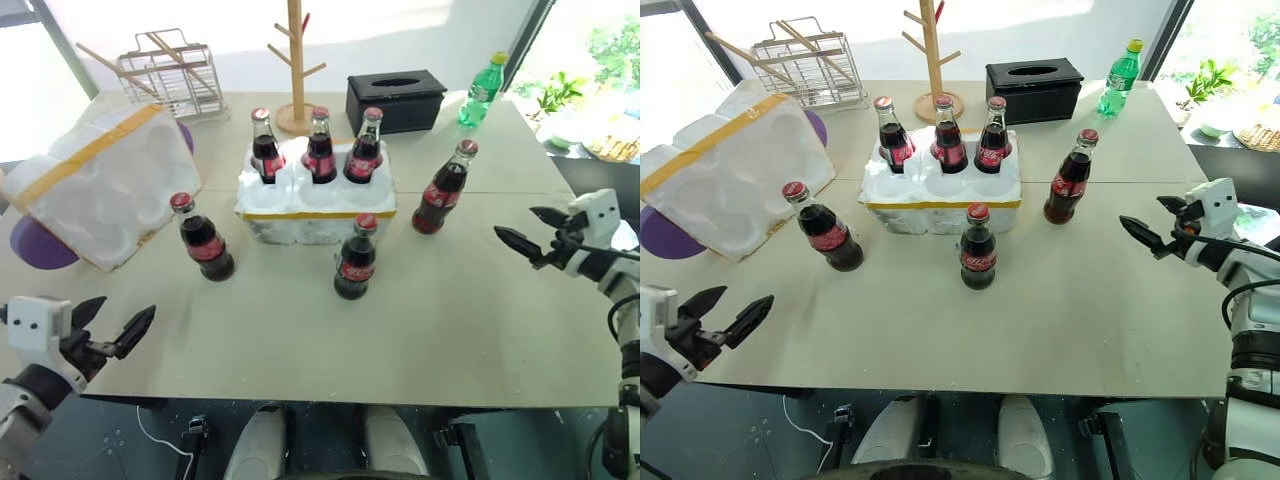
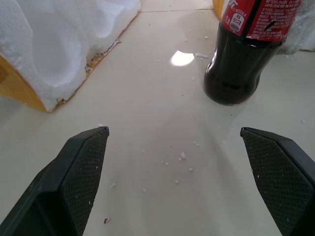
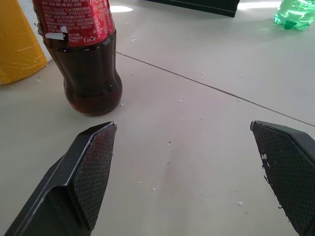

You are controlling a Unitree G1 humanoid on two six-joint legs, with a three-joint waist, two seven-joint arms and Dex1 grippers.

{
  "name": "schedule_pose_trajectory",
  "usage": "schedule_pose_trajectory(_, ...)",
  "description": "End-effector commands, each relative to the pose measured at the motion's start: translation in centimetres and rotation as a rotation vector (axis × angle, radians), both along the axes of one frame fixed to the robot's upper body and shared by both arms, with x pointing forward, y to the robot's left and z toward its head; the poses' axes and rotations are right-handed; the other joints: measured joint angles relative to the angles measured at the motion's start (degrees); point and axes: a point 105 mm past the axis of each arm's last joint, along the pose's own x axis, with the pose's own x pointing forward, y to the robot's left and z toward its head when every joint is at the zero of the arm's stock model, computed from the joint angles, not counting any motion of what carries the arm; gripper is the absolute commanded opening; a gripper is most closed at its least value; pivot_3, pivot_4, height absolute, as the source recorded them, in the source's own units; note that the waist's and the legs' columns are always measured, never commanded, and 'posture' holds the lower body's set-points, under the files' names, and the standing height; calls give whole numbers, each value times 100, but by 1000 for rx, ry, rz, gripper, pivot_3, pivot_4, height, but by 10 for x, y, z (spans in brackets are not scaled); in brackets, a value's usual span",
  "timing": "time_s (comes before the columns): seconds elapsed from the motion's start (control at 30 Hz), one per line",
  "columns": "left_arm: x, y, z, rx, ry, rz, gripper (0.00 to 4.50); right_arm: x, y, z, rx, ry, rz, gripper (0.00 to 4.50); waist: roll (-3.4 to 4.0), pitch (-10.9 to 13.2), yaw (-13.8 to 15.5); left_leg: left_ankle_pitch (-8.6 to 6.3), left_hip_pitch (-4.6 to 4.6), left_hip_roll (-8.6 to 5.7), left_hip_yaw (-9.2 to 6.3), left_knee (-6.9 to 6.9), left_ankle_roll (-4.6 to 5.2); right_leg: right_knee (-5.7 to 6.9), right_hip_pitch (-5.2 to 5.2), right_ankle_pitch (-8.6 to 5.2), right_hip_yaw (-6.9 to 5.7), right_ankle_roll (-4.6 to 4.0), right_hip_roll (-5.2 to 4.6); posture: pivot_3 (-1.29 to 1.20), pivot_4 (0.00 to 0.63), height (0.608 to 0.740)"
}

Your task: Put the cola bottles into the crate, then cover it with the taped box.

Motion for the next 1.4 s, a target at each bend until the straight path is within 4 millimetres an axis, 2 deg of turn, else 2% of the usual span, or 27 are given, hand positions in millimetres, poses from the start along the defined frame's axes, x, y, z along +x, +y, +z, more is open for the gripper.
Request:
schedule_pose_trajectory(0.03, 0, -6, 4, 91, -21, -39, 4500, 2, -1, 15, -14, -51, -5, 4473, 0, 0, 0, 0, 0, 0, 0, 0, 0, 0, 0, 0, 0, -1, 1, 0, 150, 740)
schedule_pose_trajectory(0.23, 3, -1, 4, 64, -38, 0, 4500, 1, -1, 12, -17, -47, -10, 4473, 0, 0, 5, 0, 0, 0, 1, 0, 0, 0, 0, -1, 0, -3, 0, 0, 150, 740)
schedule_pose_trajectory(0.43, 9, 1, 14, 46, -88, -2, 4500, -4, 0, 9, -1, -20, 13, 4473, 0, 0, 1, 0, 0, 0, 1, 0, 0, 0, 0, 3, 0, 5, 1, 0, 150, 740)
schedule_pose_trajectory(0.57, 18, -7, 27, 35, -138, -55, 4500, -9, -1, 28, -11, 20, 78, 4473, 5, 2, 8, 0, 1, 0, 1, 1, 0, 2, 0, 4, 0, 8, 1, 0, 150, 740)
schedule_pose_trajectory(0.63, 24, -15, 31, 36, -147, -102, 4500, -18, 2, 49, 31, 59, 164, 4473, 17, 9, 11, 0, 0, -2, 1, 1, 0, 1, 1, 3, -1, 5, 0, 0, 150, 740)
schedule_pose_trajectory(0.77, 42, -19, 39, 46, -187, -130, 4500, -59, 21, 86, 30, 169, 425, 4473, 39, 10, 33, -1, -3, -2, -3, 1, 1, -1, -1, 2, -3, 5, -2, 0, 150, 740)
schedule_pose_trajectory(0.83, 48, -19, 41, 41, -202, -127, 4500, -73, 31, 99, 27, 200, 508, 4473, 37, 10, 15, -1, -2, 3, -6, -1, 2, -4, 0, 3, -7, 5, 2, 0, 150, 740)
schedule_pose_trajectory(0.9, 57, -25, 41, 34, -212, -151, 4500, -91, 54, 121, 33, 214, 638, 4473, 31, 9, -13, -2, -1, 4, -4, -1, 2, -5, 1, 3, -7, 5, 2, 0, 150, 740)
schedule_pose_trajectory(1.0, 69, -37, 41, 30, -224, -203, 4500, -110, 79, 139, 30, 220, 764, 4473, 36, 9, 0, -2, 0, 3, 1, 1, 3, 0, -1, 3, -2, 6, 1, 0, 150, 740)
schedule_pose_trajectory(1.2, 85, -51, 40, 38, -238, -271, 4500, -129, 117, 159, 49, 150, 900, 4473, 31, 11, 30, -2, -11, 0, -2, 1, 3, -5, -7, 7, -5, 14, -4, 0, 150, 740)
schedule_pose_trajectory(1.4, 91, -57, 36, 66, -232, -312, 4500, -129, 137, 166, 71, 94, 935, 4473, 29, 12, 28, -2, -20, 1, -3, 1, 2, -5, -18, 8, -5, 14, -6, 0, 150, 740)
